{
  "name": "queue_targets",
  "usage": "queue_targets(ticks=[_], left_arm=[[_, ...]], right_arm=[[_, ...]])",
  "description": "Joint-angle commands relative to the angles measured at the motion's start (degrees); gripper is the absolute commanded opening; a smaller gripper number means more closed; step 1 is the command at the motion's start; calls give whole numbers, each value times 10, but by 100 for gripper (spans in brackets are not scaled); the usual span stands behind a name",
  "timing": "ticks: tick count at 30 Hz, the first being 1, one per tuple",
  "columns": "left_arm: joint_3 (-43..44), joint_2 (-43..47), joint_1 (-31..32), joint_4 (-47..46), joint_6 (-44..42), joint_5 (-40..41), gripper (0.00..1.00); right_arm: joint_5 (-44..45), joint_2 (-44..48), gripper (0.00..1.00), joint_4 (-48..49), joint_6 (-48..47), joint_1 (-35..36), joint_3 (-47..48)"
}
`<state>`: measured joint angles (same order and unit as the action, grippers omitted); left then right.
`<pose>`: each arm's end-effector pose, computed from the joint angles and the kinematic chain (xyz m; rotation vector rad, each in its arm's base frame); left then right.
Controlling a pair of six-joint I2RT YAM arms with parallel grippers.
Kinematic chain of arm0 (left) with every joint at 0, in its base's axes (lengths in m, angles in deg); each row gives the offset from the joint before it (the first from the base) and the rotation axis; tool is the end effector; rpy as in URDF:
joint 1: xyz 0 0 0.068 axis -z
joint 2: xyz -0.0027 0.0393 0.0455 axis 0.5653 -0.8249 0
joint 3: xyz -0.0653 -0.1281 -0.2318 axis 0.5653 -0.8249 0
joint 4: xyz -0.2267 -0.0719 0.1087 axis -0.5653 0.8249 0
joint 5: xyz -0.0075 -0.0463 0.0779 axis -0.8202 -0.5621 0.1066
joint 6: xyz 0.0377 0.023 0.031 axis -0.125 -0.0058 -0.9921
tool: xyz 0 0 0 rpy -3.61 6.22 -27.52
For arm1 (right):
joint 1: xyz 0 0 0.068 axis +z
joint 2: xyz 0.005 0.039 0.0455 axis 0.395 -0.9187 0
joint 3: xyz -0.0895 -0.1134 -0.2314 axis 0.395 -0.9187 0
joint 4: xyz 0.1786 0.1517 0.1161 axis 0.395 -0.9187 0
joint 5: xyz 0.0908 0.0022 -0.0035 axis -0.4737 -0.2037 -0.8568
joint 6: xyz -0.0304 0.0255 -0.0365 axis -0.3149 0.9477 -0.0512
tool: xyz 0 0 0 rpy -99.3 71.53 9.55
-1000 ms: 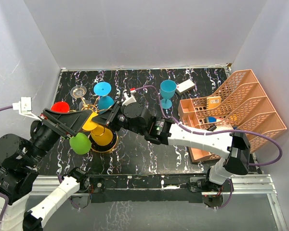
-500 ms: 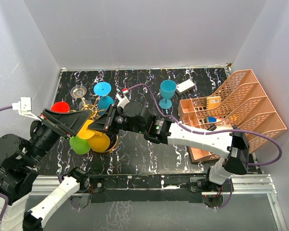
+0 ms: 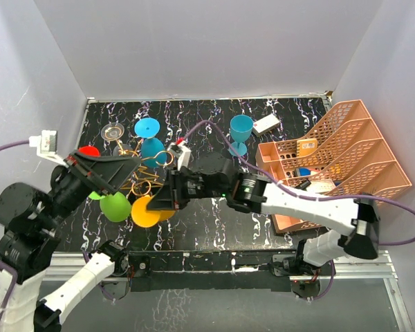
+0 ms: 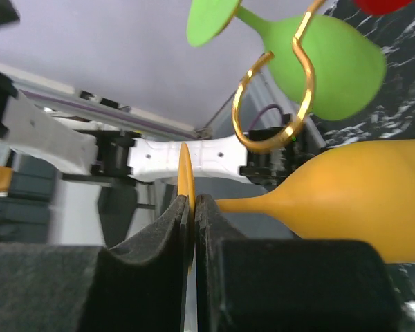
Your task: Take the wine glass off the wine glass rack
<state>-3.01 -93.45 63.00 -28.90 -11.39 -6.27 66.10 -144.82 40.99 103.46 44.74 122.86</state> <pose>0.0274 -0.0219 0.4981 -0.1004 1.4003 -1.2752 0.1197 0.3260 0.3773 -0.5345 2.1057 1.6943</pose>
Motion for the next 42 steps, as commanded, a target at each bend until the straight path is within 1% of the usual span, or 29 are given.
queue_targets(ticks=[1, 3, 7, 10, 13, 17, 22, 28, 33, 36, 39, 41, 42], left_arm=[[6, -75, -2, -59, -17, -100, 97], [5, -104, -2, -72, -17, -129, 97], [-19, -151, -2, -123, 3, -192, 96], [-46, -178, -3, -176, 30, -236, 92], [-68, -190, -2, -216, 54, -260, 90], [-83, -194, -2, -243, 66, -270, 90], [-108, -192, -2, -272, 79, -272, 91], [-126, -190, -2, -305, 104, -270, 91], [-126, -198, -2, -310, 110, -274, 91], [-124, -214, -2, -323, 119, -290, 85], [-117, -217, -2, -304, 109, -283, 82], [-106, -212, -2, -277, 90, -262, 82], [-99, -205, -3, -264, 80, -255, 83]], right_arm=[[55, 94, 8, -23, -140, -13, -43], [131, 129, 8, -55, -166, -16, -64], [334, 191, 8, -106, -185, -17, -92], [447, 233, 8, -91, -190, -17, -110], [506, 260, 8, -47, -209, -18, -115], [520, 269, 8, 13, -246, -17, -105], [495, 244, 8, 34, -253, -17, -63], [454, 219, 8, 34, -215, -17, -37], [430, 209, 8, 34, -179, -18, -26], [421, 205, 8, 34, -163, -18, -21], [419, 208, 8, 33, -150, -17, -23], [434, 216, 8, 32, -148, -18, -33], [447, 221, 8, 29, -147, -18, -39]])
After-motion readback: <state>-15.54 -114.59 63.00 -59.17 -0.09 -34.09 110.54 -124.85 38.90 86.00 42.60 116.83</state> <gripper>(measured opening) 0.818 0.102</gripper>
